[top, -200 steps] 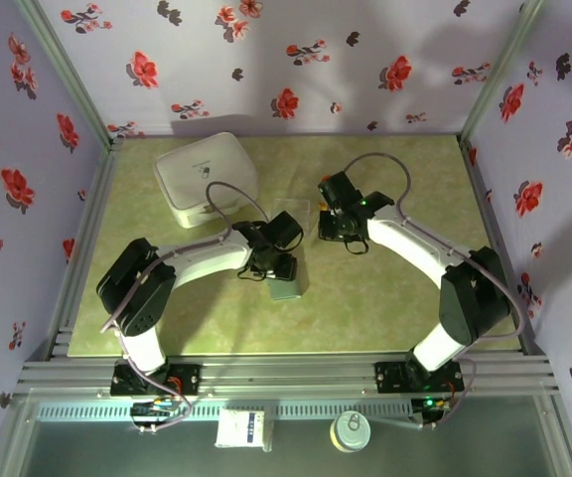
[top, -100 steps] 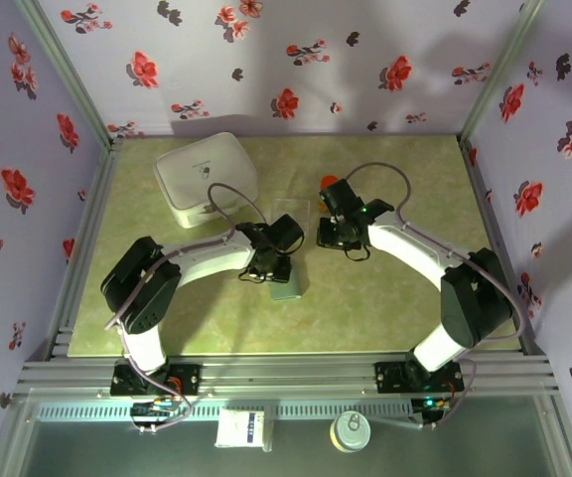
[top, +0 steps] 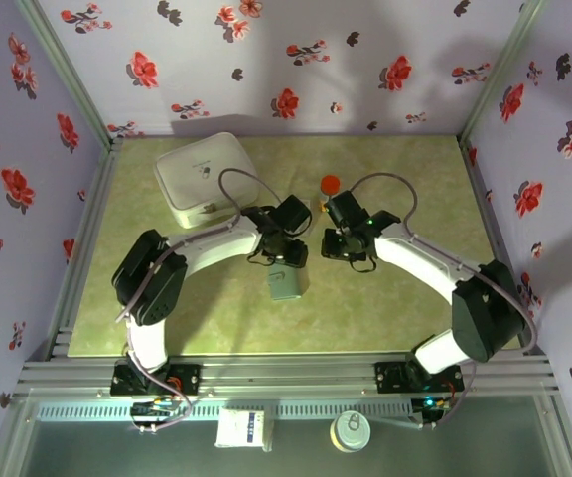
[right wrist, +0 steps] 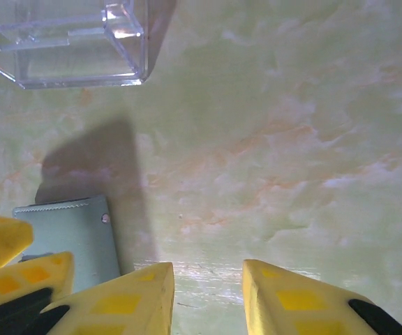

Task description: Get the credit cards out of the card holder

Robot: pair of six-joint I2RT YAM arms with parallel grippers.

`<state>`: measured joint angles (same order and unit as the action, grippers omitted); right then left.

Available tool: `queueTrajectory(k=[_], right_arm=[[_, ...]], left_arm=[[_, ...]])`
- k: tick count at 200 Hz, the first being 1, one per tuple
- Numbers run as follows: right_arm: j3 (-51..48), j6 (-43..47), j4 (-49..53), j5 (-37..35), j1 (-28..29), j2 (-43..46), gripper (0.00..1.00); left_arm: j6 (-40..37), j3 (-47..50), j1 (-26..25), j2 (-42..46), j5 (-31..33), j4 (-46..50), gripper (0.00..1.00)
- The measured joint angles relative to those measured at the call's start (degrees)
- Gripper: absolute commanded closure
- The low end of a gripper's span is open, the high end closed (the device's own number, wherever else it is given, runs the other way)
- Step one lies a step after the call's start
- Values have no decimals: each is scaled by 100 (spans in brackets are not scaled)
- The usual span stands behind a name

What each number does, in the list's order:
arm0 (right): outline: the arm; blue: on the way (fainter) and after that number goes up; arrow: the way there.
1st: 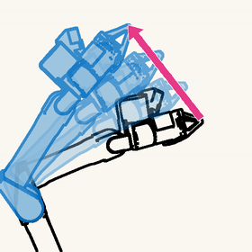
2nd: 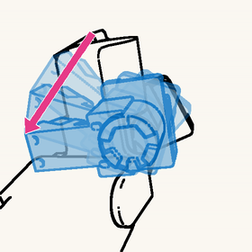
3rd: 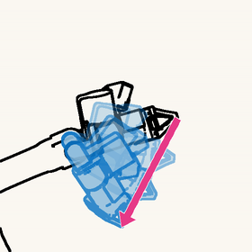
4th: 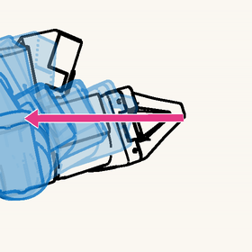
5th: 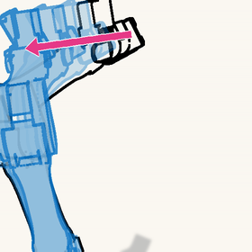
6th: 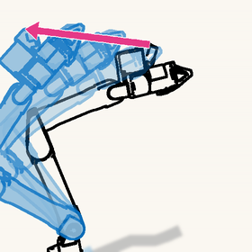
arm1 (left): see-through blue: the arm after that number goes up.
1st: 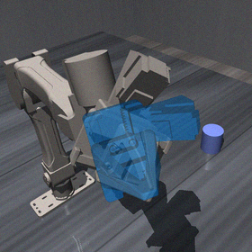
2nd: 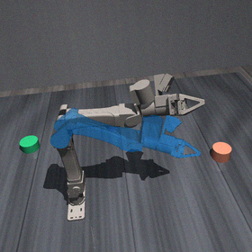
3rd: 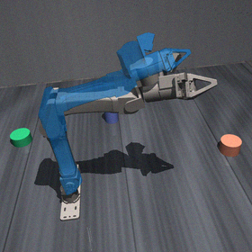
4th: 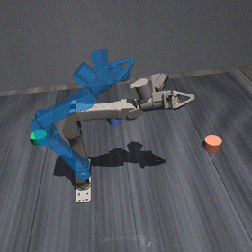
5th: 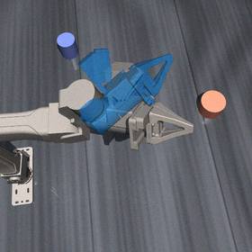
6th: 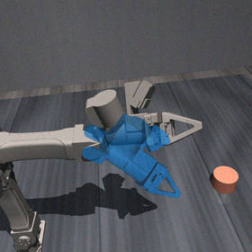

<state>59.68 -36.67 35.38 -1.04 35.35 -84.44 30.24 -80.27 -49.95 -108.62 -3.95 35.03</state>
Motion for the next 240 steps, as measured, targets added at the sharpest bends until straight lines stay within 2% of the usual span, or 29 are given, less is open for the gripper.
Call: queueTrajectory(k=[23,54,109,182,240], right_arm=[[-39,4,238,-367,-90,275,65],[-299,11,428,-590,-487,778,64],[-496,-7,542,-518,-599,1047,63],[-498,-107,494,-295,-317,817,62],[-463,-173,306,-35,17,654,62]], left_arm=[[-238,-280,0,-367,-468,-42,51],[-474,-404,0,-859,-918,-50,44],[-538,-210,286,-730,-1268,-205,29],[-560,1233,1139,372,-1163,-372,25],[-883,1012,1172,354,-1165,-122,25]])
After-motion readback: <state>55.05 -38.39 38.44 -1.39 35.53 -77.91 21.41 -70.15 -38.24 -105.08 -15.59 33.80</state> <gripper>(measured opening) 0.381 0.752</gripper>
